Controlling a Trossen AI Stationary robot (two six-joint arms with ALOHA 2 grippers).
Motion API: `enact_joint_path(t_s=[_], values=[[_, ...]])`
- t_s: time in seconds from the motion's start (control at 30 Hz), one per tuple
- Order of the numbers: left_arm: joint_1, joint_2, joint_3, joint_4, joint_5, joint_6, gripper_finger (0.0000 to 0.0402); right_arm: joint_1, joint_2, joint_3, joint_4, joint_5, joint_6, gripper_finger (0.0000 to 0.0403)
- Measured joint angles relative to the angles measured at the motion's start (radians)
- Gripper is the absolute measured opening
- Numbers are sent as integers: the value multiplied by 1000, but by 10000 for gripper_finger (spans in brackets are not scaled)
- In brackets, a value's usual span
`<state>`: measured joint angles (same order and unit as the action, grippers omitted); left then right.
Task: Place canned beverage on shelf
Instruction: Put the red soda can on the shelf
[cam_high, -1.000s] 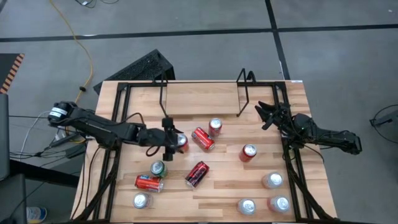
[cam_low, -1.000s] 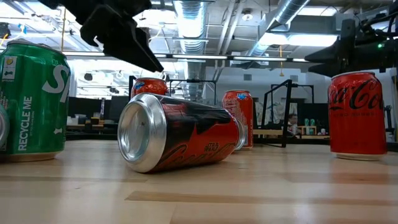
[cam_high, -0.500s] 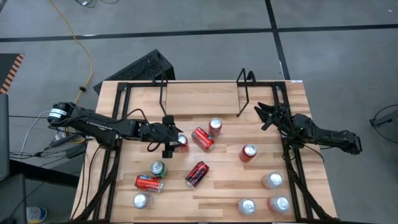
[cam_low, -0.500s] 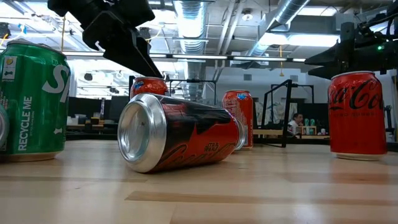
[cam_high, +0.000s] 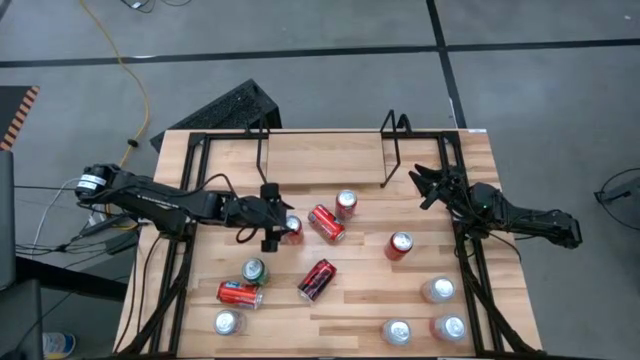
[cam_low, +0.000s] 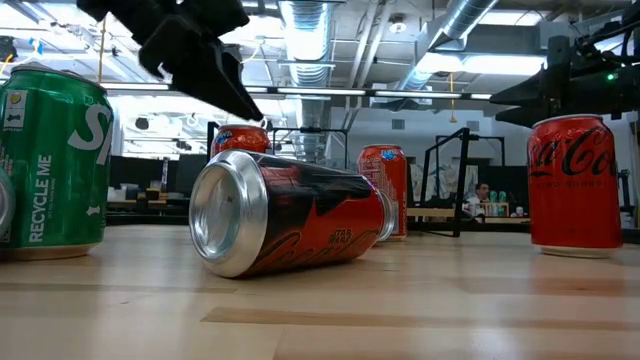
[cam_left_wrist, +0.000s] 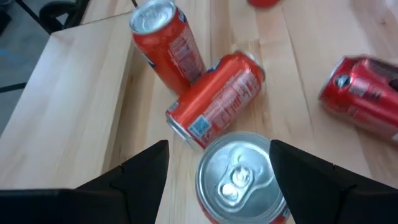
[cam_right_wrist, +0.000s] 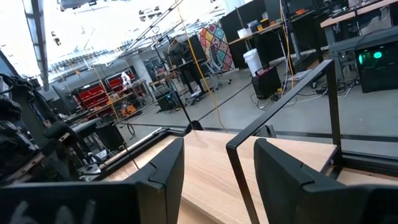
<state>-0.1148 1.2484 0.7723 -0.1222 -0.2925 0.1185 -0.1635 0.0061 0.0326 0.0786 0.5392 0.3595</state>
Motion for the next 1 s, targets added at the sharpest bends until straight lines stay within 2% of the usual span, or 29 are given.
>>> enact_joint_path(t_s=[0.23, 0.6, 0.77, 1.0], values=[[-16, 0, 63, -62, 21, 1, 272, 0, 0, 0, -48, 0, 13, 185], [-17, 3, 64, -100, 8, -15, 325, 0, 0, 0, -54, 0, 16, 218], [-17, 3, 59, -96, 49, -33, 328, 0, 0, 0, -55, -5, 16, 221], [-17, 9, 55, -109, 47, -22, 329, 0, 0, 0, -56, -12, 17, 221]])
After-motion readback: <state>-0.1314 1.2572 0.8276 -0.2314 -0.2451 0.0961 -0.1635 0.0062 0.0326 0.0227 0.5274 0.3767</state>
